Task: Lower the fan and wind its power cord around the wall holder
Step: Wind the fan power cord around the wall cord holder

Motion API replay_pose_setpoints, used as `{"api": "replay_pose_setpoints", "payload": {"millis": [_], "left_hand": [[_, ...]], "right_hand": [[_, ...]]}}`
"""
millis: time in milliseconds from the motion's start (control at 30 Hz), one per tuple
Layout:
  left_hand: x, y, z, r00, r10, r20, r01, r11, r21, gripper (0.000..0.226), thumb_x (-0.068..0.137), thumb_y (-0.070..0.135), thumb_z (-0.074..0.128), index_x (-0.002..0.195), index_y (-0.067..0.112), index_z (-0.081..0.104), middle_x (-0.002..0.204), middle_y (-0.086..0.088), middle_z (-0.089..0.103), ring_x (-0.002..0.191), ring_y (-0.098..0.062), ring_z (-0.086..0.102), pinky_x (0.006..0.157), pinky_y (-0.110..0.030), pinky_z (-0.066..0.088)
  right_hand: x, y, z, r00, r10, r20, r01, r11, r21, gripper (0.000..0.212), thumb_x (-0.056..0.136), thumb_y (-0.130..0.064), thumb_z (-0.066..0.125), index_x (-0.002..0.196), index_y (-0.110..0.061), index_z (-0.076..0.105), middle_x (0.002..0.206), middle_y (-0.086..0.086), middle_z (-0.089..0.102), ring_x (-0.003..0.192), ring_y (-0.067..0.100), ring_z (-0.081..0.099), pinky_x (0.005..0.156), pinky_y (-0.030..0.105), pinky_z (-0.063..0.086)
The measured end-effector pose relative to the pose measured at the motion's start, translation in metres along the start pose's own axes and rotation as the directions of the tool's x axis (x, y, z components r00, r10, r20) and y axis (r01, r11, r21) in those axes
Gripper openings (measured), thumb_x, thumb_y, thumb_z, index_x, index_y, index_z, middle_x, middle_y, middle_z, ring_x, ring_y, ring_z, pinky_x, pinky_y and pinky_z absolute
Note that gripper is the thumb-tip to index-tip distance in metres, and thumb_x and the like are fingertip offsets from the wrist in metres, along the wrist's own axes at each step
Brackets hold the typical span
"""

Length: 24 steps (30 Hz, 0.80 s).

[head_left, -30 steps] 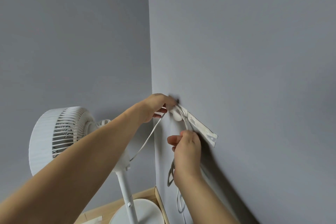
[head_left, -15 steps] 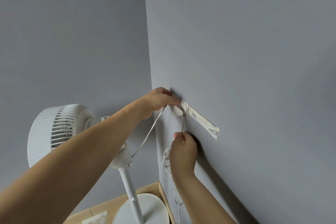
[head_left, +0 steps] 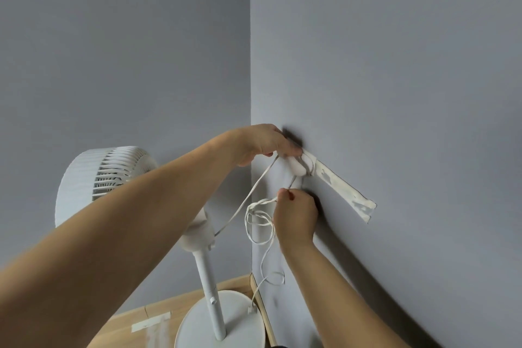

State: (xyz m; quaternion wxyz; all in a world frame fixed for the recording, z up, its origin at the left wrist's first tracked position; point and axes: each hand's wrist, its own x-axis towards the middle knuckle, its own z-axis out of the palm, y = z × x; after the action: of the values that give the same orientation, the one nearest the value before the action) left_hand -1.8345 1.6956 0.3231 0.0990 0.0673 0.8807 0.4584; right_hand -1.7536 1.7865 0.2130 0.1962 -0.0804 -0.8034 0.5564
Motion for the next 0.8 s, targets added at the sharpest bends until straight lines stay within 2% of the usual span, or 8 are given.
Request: {"api": "replay_pose_setpoints", "payload": {"millis": [67,133,233,333,467,600,667,800], "left_hand": [[0.001,-0.012,-0.007,1.000,-0.012,-0.005,0.012,0.999,-0.031,0.008,0.084,0.037,0.071,0.083,0.032,0.066,0.088,0.020,0.064,0.089,0.000,0.051,0.067,-0.019,0.032],[0.006,-0.028,-0.014,0.993,-0.076,-0.095,0.071,0.996,-0.053,0.019,0.086,0.045,0.065,0.098,0.031,0.063,0.105,0.011,0.061,0.098,-0.010,0.055,0.082,-0.027,0.038],[0.012,-0.062,-0.029,0.965,-0.180,-0.190,0.183,0.983,-0.006,0.025,0.094,0.037,0.054,0.111,0.019,0.060,0.108,0.000,0.065,0.093,-0.019,0.060,0.086,-0.036,0.040],[0.013,-0.086,-0.035,0.969,-0.197,-0.146,0.212,0.973,0.091,0.024,0.096,0.023,0.048,0.112,0.015,0.064,0.105,0.000,0.066,0.086,-0.019,0.060,0.077,-0.031,0.040],[0.020,-0.094,-0.032,0.983,-0.181,-0.008,0.178,0.957,0.229,0.031,0.096,0.020,0.047,0.122,0.021,0.063,0.120,0.004,0.064,0.096,-0.018,0.061,0.089,-0.034,0.043],[0.035,-0.093,-0.032,0.995,-0.089,0.051,0.068,0.946,0.316,0.035,0.096,0.013,0.047,0.126,0.024,0.062,0.123,-0.001,0.061,0.104,-0.021,0.062,0.087,-0.035,0.048],[0.042,-0.094,-0.034,0.997,-0.046,0.062,0.024,0.947,0.319,0.035,0.094,0.013,0.052,0.126,0.024,0.063,0.119,-0.004,0.063,0.101,-0.022,0.062,0.087,-0.035,0.048],[0.054,-0.098,-0.038,0.995,0.013,0.097,-0.042,0.953,0.301,0.028,0.092,0.024,0.063,0.119,0.016,0.066,0.118,-0.005,0.066,0.105,-0.024,0.064,0.101,-0.040,0.049]], "right_hand": [[0.009,-0.001,0.004,0.999,0.050,-0.016,-0.050,0.999,-0.018,0.031,0.092,-0.009,0.046,0.061,-0.008,0.048,0.059,0.004,0.051,0.059,0.023,0.044,0.053,0.027,0.026],[0.015,0.001,0.006,0.997,0.074,-0.033,-0.075,0.997,-0.001,0.030,0.091,-0.009,0.047,0.061,-0.008,0.051,0.060,0.004,0.054,0.058,0.023,0.045,0.052,0.026,0.029],[0.022,0.000,0.020,0.989,0.146,-0.030,-0.142,0.983,0.119,0.026,0.089,-0.009,0.048,0.067,-0.003,0.061,0.069,0.011,0.065,0.066,0.032,0.059,0.063,0.035,0.048],[0.033,-0.004,0.031,0.974,0.226,-0.004,-0.220,0.951,0.217,0.028,0.090,-0.007,0.048,0.065,-0.006,0.062,0.070,0.011,0.067,0.067,0.034,0.066,0.069,0.045,0.057],[0.047,-0.013,0.043,0.965,0.262,-0.021,-0.245,0.923,0.297,0.035,0.091,-0.006,0.049,0.059,-0.017,0.058,0.077,0.012,0.070,0.076,0.035,0.068,0.078,0.051,0.057],[0.059,-0.027,0.052,0.950,0.313,-0.006,-0.270,0.827,0.493,0.033,0.088,0.005,0.046,0.066,-0.017,0.057,0.061,0.004,0.068,0.058,0.021,0.064,0.054,0.030,0.056],[0.060,-0.031,0.054,0.941,0.336,0.042,-0.291,0.738,0.609,0.029,0.089,0.009,0.045,0.074,-0.012,0.058,0.068,0.006,0.066,0.061,0.020,0.063,0.057,0.032,0.053],[0.063,-0.029,0.059,0.946,0.324,0.022,-0.269,0.741,0.615,0.018,0.094,0.002,0.044,0.089,-0.006,0.060,0.077,0.006,0.064,0.065,0.015,0.062,0.054,0.023,0.051]]}}
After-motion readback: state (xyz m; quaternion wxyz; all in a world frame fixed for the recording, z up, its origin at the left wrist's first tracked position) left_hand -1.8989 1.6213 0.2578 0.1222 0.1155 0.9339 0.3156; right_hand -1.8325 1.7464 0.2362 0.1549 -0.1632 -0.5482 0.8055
